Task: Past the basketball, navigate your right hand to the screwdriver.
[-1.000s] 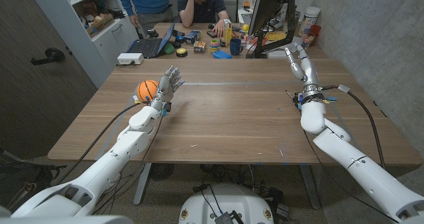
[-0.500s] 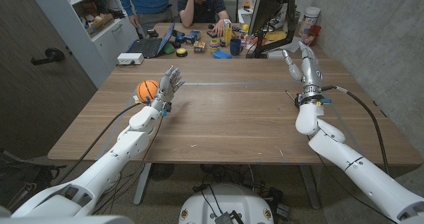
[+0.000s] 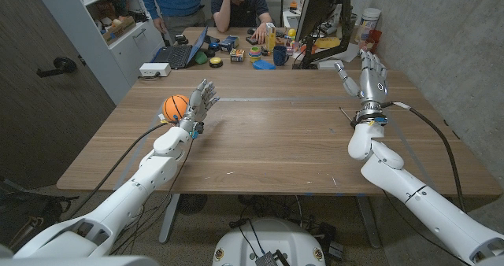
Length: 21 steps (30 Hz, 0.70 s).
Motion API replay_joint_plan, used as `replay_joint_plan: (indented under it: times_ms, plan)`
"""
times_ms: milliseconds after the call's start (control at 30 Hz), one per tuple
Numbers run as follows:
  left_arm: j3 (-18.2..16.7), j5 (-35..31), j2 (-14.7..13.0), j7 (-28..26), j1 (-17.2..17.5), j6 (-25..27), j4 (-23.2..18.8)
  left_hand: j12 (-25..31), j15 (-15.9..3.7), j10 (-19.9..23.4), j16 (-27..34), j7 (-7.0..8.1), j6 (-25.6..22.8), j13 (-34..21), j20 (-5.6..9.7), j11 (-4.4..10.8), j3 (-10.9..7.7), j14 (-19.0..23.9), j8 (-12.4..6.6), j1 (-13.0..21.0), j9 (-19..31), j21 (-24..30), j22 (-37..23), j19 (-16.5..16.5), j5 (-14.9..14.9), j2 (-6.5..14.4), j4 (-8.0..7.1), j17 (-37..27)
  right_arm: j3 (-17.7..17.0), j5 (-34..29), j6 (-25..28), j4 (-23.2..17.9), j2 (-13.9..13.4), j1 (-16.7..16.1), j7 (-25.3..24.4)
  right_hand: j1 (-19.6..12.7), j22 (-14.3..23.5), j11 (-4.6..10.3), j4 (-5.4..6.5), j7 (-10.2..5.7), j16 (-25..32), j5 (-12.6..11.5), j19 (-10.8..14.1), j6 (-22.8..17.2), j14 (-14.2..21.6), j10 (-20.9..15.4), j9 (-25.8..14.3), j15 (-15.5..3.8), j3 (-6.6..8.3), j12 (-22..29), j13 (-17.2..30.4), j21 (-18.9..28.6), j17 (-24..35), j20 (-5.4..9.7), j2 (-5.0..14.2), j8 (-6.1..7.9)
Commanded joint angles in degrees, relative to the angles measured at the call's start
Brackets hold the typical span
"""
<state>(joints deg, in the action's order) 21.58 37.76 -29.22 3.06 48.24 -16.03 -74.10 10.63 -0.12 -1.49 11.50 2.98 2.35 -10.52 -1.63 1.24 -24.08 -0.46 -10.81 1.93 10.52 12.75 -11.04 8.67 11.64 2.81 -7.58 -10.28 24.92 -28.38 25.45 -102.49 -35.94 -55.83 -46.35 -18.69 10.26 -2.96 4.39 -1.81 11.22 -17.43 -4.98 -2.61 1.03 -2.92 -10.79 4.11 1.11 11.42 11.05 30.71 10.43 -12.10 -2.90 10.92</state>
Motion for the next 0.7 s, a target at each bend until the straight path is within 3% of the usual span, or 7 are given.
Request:
replay_joint_plan:
  times_ms: [33, 67, 233, 700]
  plan:
    - [0.03, 0.14, 0.19, 0.58, -0.21, -0.67, 0.58, 0.10, -0.48, -0.27, 0.14, 0.62, -0.01, -0.30, -0.33, 0.34, 0.28, -0.18, -0.17, -0.54, 0.17, -0.08, -0.16, 0.08, 0.33, 0.19, 0.10, -0.08, 2.68, -2.55, 15.61, -4.89, -2.56, 0.59, 7.23, -2.12, 0.14, -0.53, -1.07, 0.66, -0.52, -0.96, 0.58, 1.21, -1.27, 1.16, -0.11, 1.45, -0.04, -0.06, 0.26, -0.57, 0.17, -0.31, -0.11, -0.04]
    - [0.03, 0.16, 0.21, 0.65, -0.20, -0.74, 0.64, 0.10, -0.48, -0.28, 0.14, 0.63, -0.01, -0.30, -0.34, 0.33, 0.30, -0.18, -0.17, -0.55, 0.17, -0.08, -0.16, 0.10, 0.34, 0.18, 0.09, -0.08, 3.03, -2.69, 17.15, -5.28, -2.76, 0.82, 8.15, -2.83, 0.12, -1.52, -1.46, 0.89, -0.56, -1.29, 0.68, 1.69, -1.71, 2.53, -0.11, 1.68, -0.10, -0.38, 0.24, -0.94, 0.18, -0.33, -0.20, -0.09]
    - [0.05, 0.22, 0.25, 0.84, -0.09, -0.89, 0.77, 0.10, -0.57, -0.29, 0.15, 0.57, -0.02, -0.30, -0.36, 0.39, 0.40, -0.16, -0.18, -0.60, 0.17, -0.08, -0.16, 0.12, 0.35, 0.14, 0.06, -0.09, 4.77, -2.54, 23.06, -6.54, -4.19, 2.14, 12.85, -3.63, 0.10, -2.17, -1.90, 1.35, -0.83, -1.70, 0.66, 1.80, -3.06, 3.91, -0.09, 2.47, -0.27, -0.58, 0.21, -1.51, 0.17, -0.35, -0.36, 0.04]
    - [-0.17, 0.26, 0.01, 0.70, 0.43, -1.16, 0.44, 0.11, -0.50, -0.26, 0.18, 0.58, 0.08, -0.30, -0.39, 0.41, 0.65, -0.10, -0.14, -0.75, 0.17, -0.12, -0.17, 0.12, 0.40, 0.07, -0.07, -0.10, 7.36, 0.88, 28.95, -6.71, -7.15, 4.43, 18.09, -4.48, 0.12, -3.01, -2.34, 3.54, -0.21, -2.28, 1.58, 2.37, -2.41, 4.53, -0.07, 3.59, -0.69, -0.25, 0.11, -2.09, 0.11, -0.26, -0.52, -0.01]
